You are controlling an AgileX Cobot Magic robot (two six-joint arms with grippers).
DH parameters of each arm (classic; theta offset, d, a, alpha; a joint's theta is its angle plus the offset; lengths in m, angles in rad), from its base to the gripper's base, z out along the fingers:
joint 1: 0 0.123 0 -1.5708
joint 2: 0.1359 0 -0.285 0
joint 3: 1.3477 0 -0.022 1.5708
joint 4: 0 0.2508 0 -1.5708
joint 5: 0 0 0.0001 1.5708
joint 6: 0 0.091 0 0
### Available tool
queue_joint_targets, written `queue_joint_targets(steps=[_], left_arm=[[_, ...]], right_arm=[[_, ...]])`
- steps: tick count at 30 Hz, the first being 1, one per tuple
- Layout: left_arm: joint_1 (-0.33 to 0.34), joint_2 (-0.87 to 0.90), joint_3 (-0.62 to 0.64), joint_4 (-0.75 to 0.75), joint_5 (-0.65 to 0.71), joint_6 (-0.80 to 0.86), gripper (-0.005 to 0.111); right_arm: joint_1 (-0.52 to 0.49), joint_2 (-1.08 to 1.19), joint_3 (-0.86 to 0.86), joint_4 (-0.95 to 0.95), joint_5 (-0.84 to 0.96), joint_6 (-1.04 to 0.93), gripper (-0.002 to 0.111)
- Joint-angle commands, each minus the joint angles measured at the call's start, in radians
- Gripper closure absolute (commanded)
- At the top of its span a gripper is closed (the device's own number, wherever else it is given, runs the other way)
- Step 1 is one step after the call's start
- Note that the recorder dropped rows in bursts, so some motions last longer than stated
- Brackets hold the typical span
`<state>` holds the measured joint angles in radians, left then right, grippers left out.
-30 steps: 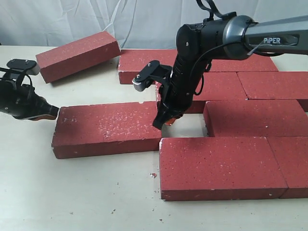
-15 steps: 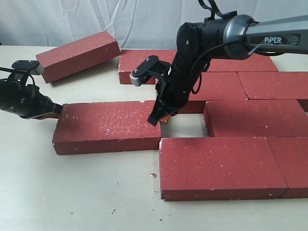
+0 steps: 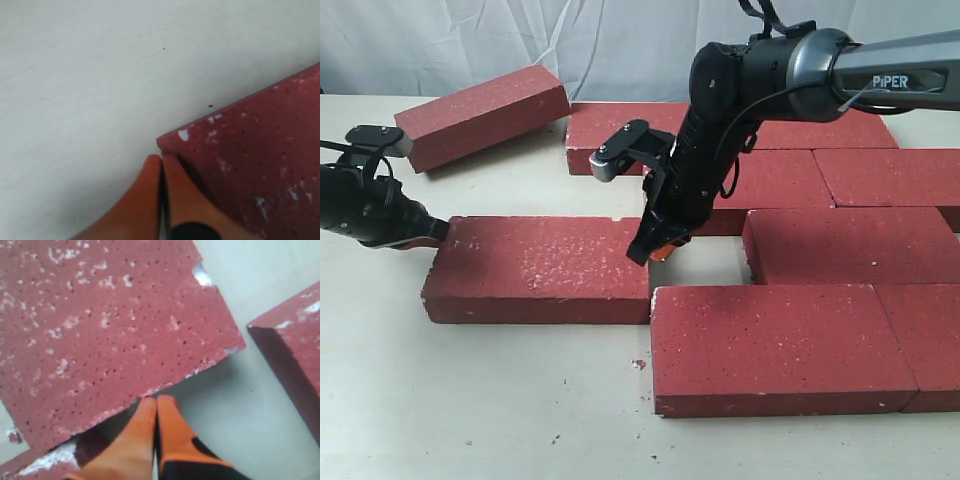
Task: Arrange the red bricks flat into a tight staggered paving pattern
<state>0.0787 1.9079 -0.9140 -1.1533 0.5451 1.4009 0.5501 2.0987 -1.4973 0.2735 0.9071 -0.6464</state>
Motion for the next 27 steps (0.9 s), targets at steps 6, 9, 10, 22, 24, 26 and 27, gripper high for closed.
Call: queue_joint_targets(steps=[6, 9, 10, 22, 24, 26, 27], left_arm=[[-0.002, 0.004, -0.004, -0.008, 0.066, -0.011, 0.107], [-0.002, 0.004, -0.004, -0.006, 0.008, -0.011, 0.107], [0.0, 0.004, -0.004, -0.006, -0.021, -0.011, 0.107], [0.057, -0.01, -0.004, 0.116, 0.052, -0.213, 0.107], [0.045, -0.008, -0.004, 0.116, 0.07, -0.188, 0.107], [0.019, -0.008, -0.004, 0.108, 0.074, -0.167, 0.107], [0.01, -0.008, -0.004, 0.108, 0.075, -0.165, 0.107]], right_arm=[[-0.002, -0.038, -0.004, -0.061, -0.022, -0.007, 0.109], [-0.002, -0.051, -0.004, -0.057, -0.057, 0.016, 0.109], [-0.002, -0.056, -0.004, -0.046, -0.046, 0.019, 0.109], [0.135, -0.023, -0.003, 0.119, 0.199, -0.304, 0.109], [0.152, -0.007, -0.003, 0.068, 0.184, -0.304, 0.109], [0.16, 0.006, -0.003, 0.04, 0.177, -0.302, 0.109], [0.16, 0.006, -0.003, 0.04, 0.177, -0.302, 0.109]])
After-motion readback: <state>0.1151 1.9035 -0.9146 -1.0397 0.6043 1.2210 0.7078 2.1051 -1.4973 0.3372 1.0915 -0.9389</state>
